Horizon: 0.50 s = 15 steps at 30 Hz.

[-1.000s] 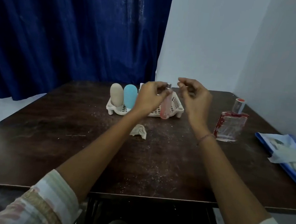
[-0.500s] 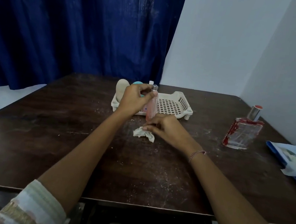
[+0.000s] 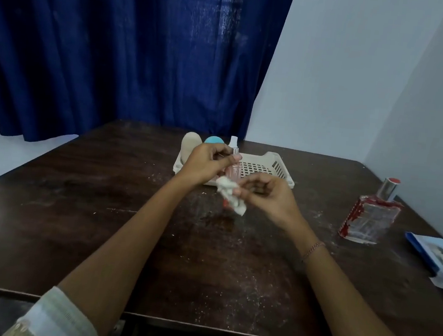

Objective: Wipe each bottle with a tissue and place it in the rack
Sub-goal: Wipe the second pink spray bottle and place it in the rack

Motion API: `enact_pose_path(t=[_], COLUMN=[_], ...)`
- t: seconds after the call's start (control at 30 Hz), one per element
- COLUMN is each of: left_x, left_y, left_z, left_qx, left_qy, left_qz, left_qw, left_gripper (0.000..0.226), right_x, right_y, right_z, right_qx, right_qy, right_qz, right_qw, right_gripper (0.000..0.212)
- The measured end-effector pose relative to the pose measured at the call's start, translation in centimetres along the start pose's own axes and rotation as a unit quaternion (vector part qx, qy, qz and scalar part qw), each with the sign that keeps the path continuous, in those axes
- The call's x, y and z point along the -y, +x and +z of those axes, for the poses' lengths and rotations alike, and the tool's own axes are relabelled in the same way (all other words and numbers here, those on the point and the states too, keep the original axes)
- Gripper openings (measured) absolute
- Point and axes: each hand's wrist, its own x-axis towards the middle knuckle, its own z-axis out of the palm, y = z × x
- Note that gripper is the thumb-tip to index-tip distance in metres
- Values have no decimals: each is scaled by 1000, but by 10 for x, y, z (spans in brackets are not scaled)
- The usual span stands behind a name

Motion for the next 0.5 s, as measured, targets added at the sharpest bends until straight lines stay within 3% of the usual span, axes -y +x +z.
enact_pose_path(t=[0.1,0.17,0.33,0.43,0.5], left_x=[-1,0,-1,0,1], left_y=[-2,-2,-4,-3,-3], left_z=[0,-1,-1,-2,-3], left_qx=[23,34,56,50,54], left_qy=[3,13,-4,-26,-31], left_qz=[1,2,29,33,33], left_qw=[1000,999,998,998,998], left_gripper=[16,20,10,14,14], right_x=[1,-4,-17,-12,-11], right_y=[5,7,9,10,10], right_z=[-12,-16,-9,-4,-3], right_qx=[-147,-194,-149,-132,-143], right_qy=[41,28,-78,-64,-53], right_qz=[-34,-34,-30,-18,-11], right_qw=[988,980,985,989,988], right_gripper=[23,25,25,19,27])
